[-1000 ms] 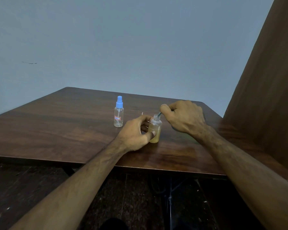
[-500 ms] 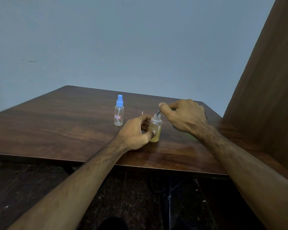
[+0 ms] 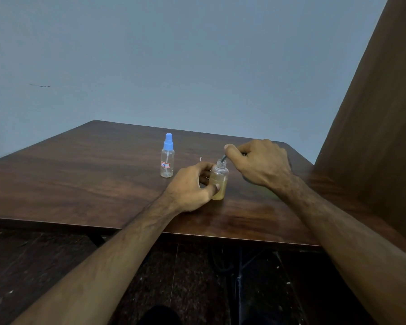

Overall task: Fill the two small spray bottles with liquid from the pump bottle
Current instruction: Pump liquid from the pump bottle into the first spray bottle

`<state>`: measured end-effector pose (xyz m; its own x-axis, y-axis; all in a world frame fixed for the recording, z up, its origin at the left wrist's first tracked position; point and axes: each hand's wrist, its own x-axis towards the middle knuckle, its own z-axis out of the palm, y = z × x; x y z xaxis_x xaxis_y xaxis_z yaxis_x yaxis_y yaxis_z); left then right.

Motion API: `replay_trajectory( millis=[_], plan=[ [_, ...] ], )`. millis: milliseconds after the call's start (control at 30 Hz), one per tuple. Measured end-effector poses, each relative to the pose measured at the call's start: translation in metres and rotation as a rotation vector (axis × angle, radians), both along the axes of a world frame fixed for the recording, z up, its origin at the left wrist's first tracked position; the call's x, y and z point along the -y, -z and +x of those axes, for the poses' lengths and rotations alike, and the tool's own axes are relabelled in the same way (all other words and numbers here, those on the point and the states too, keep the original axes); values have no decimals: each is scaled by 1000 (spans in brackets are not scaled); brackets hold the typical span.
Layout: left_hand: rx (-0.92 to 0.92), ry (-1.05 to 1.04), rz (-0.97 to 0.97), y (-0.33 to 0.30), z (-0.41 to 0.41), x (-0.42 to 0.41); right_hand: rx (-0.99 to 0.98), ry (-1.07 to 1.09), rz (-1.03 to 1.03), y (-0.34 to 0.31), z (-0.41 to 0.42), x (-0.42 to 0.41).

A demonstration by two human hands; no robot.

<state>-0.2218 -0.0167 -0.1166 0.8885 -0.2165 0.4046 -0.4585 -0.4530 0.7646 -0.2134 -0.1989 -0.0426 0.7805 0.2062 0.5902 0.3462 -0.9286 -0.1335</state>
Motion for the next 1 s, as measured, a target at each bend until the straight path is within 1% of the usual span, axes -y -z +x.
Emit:
replay_trajectory(
  millis=[233,1000],
  plan=[
    [5,-10,6,1,2,0,-6,-9,21,0,-1,-1],
    [14,-8,17,1,1,-1,15,-2,-48,-7,-2,-1]
  ],
)
